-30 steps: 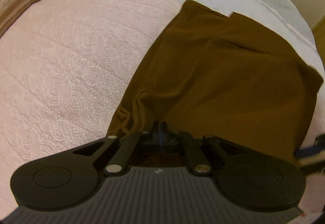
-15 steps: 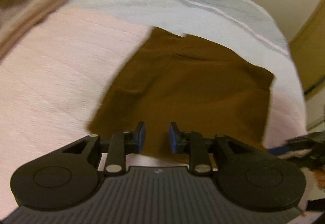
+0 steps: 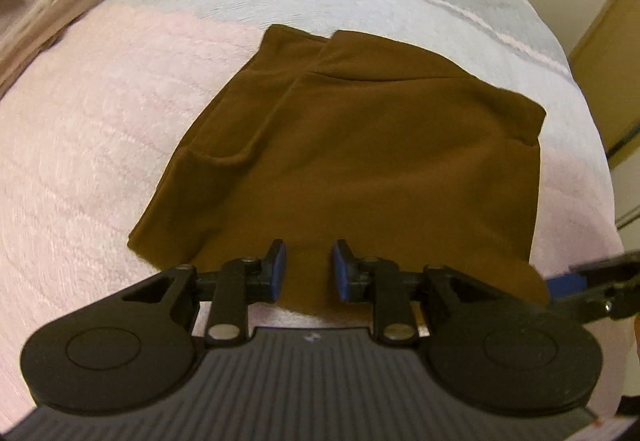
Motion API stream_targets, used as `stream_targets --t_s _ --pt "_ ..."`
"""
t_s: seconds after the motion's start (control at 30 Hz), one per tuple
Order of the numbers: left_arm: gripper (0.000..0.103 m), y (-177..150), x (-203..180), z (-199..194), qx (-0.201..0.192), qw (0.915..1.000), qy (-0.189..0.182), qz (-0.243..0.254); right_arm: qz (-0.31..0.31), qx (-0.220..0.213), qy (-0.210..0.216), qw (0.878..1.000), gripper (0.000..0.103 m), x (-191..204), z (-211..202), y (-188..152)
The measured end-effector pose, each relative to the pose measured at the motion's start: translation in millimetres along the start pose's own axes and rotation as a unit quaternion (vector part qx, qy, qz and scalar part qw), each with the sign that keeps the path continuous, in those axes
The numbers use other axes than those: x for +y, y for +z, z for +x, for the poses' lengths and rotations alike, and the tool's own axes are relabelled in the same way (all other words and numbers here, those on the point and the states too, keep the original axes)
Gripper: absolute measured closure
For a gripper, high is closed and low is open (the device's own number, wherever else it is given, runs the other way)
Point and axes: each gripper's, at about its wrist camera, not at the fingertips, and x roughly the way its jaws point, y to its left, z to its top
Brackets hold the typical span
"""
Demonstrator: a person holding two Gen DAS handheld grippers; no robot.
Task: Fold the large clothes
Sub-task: 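Grasp the folded shirt with the right gripper while the left gripper grasps its other end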
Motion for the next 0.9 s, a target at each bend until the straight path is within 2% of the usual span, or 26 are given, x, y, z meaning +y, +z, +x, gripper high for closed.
stream_targets --t_s 0.07,0.1,0.13,0.2,0.3,0.4,0.5,0.53,0.6,0.67,0.73,0.77,0.83,0.87,0.9 --pt "0.082 0 -2 2 0.003 1.0 0.0 0.006 -0.006 0.0 0.01 1.0 0.046 -5 7 2" --pt "0.082 0 -2 3 0.005 0.9999 0.002 0.011 0.003 0.006 0.014 1.0 0.058 -11 9 1" --pt "0.082 0 -3 4 0.006 0.9999 0.002 0.014 0.013 0.015 0.016 1.0 0.078 -18 10 0" --pt "0.081 0 -2 9 0.011 0.9998 0.003 0.017 0.027 0.04 0.022 0.999 0.098 -28 8 -7" --pt "0.079 3 -3 13 0.013 0.9996 0.008 0.025 0.003 0.072 0.007 0.997 0.103 -39 -12 -16" --pt "0.079 3 -2 6 0.013 0.9993 0.019 0.03 -0.026 0.1 -0.033 0.994 0.103 -45 -33 -25" --pt "0.081 -1 -3 -9 0.02 0.9985 0.032 0.04 -0.095 0.085 -0.079 0.989 0.102 -30 -55 -23" --pt "0.081 -3 -4 -13 0.022 0.9984 0.034 0.04 -0.119 0.074 -0.082 0.987 0.1 -21 -56 -19" --pt "0.081 -7 -4 -15 0.032 0.9983 0.036 0.035 -0.152 0.054 -0.07 0.984 0.095 9 -43 -8" --pt "0.081 -11 -4 -12 0.046 0.9977 0.041 0.029 -0.183 0.04 -0.059 0.981 0.085 27 -20 1" --pt "0.082 -14 -3 -7 0.057 0.997 0.045 0.027 -0.188 0.031 -0.056 0.98 0.068 32 2 11" --pt "0.082 -15 -3 -5 0.061 0.9967 0.046 0.028 -0.186 0.029 -0.06 0.98 0.065 38 21 19" --pt "0.081 -16 -3 -1 0.07 0.9958 0.05 0.032 -0.174 0.051 -0.095 0.979 0.064 31 42 27" --pt "0.081 -17 -3 -1 0.07 0.9958 0.05 0.032 -0.164 0.06 -0.124 0.977 0.064 29 46 29" --pt "0.081 -17 -2 -2 0.069 0.996 0.048 0.031 -0.162 0.063 -0.135 0.976 0.064 35 43 30"
